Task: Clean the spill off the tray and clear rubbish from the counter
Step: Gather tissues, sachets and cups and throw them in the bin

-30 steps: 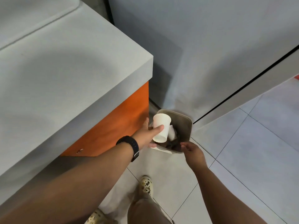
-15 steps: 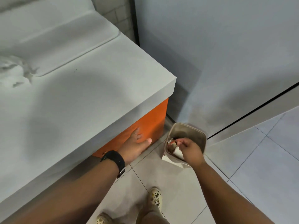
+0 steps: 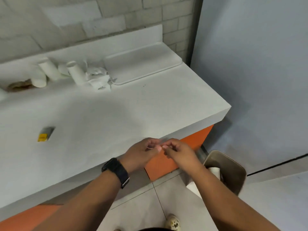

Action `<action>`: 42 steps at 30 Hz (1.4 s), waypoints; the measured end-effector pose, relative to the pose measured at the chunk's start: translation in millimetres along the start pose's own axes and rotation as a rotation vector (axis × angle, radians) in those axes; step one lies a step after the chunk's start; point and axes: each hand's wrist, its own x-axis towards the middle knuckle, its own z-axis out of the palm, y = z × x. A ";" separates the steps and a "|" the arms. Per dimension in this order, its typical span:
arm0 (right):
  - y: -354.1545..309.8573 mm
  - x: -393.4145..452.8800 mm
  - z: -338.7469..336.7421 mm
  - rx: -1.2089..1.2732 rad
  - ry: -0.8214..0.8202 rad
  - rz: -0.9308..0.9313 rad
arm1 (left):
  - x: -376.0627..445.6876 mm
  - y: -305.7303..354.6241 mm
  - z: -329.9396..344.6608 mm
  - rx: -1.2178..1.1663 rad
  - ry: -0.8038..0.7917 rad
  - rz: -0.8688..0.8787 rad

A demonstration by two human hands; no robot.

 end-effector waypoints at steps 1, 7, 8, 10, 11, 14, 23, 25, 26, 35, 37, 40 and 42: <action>-10.6 1.1 11.0 -0.006 -0.012 -0.023 | -9.9 -3.3 -13.6 -0.035 0.024 -0.003; -64.9 9.7 71.2 -0.013 -0.033 -0.107 | -64.4 -34.1 -94.8 -0.123 0.250 0.004; -71.9 11.5 80.2 -0.021 -0.040 -0.115 | -70.9 -40.4 -107.0 -0.129 0.286 0.000; -88.5 16.7 107.9 -0.011 -0.067 -0.120 | -89.8 -58.7 -137.7 -0.138 0.367 -0.005; -95.1 19.7 122.5 -0.014 -0.080 -0.122 | -99.2 -67.5 -152.3 -0.145 0.400 -0.009; -110.8 28.2 165.2 -0.039 -0.122 -0.141 | -126.0 -93.5 -189.5 -0.183 0.485 -0.026; -142.5 49.3 287.5 -0.194 -0.123 -0.239 | -197.1 -177.0 -268.8 -0.158 0.642 -0.108; -144.4 55.6 308.2 -0.207 -0.133 -0.254 | -209.5 -190.0 -281.0 -0.161 0.675 -0.117; -144.9 60.0 318.9 -0.234 -0.149 -0.266 | -216.2 -196.2 -287.2 -0.168 0.693 -0.126; -166.3 117.4 358.5 -0.544 -0.066 -0.193 | -225.7 -224.9 -321.6 -0.274 0.836 -0.190; -172.9 129.1 360.2 -0.672 -0.098 -0.148 | -222.5 -226.5 -322.6 -0.300 0.859 -0.208; -185.2 143.8 362.8 -0.752 -0.167 -0.099 | -218.9 -228.7 -328.7 -0.313 0.927 -0.239; -191.9 150.8 366.2 -0.769 -0.204 -0.105 | -217.4 -229.5 -337.3 -0.311 0.990 -0.252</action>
